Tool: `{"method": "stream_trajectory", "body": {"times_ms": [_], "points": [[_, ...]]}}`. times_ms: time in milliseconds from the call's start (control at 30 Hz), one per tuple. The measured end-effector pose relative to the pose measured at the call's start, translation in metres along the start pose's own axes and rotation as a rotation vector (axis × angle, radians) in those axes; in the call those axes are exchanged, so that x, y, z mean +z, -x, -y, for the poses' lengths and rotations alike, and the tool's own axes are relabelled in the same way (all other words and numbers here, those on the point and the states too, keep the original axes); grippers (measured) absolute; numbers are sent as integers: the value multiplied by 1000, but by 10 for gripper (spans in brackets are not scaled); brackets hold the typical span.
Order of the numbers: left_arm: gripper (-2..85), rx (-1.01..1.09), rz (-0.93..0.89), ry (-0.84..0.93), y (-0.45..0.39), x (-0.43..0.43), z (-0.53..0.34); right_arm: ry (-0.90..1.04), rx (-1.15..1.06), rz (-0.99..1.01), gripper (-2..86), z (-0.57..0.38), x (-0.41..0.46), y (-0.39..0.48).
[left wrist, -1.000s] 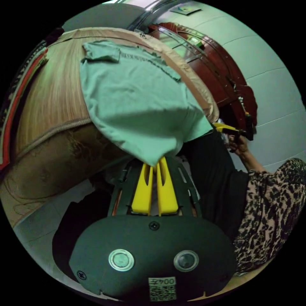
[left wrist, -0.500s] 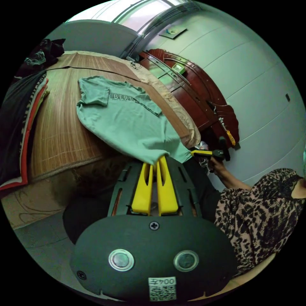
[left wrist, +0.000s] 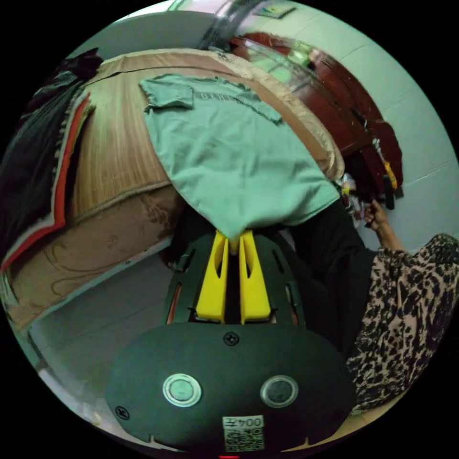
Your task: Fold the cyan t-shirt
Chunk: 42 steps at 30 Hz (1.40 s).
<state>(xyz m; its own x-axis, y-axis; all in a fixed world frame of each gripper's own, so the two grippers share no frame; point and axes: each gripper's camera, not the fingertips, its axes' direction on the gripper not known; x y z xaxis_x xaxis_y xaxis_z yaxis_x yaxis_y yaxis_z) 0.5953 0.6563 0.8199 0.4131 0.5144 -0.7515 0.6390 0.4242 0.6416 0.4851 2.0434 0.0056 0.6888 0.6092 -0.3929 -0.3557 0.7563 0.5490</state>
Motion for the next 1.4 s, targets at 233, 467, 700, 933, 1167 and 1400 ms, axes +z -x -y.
{"method": "stream_trajectory", "body": {"times_ms": [233,467,700,933,1167,1400], "points": [[123,-45,143,-355,-20,-76,-43,-379,-174,140,381,-7,-49,16],[46,69,380,-500,-92,-39,-11,-685,-162,269,245,-21,-37,33],[12,147,489,-457,-144,-5,8,-656,-218,344,189,-22,-34,33],[8,106,507,-429,-153,8,1,-777,-190,270,169,-39,-37,16],[7,27,484,-408,-143,-13,-4,-538,-167,281,134,-40,-41,-25],[30,-104,357,-385,-109,-28,-23,-530,-103,415,17,-60,-41,-82]]}}
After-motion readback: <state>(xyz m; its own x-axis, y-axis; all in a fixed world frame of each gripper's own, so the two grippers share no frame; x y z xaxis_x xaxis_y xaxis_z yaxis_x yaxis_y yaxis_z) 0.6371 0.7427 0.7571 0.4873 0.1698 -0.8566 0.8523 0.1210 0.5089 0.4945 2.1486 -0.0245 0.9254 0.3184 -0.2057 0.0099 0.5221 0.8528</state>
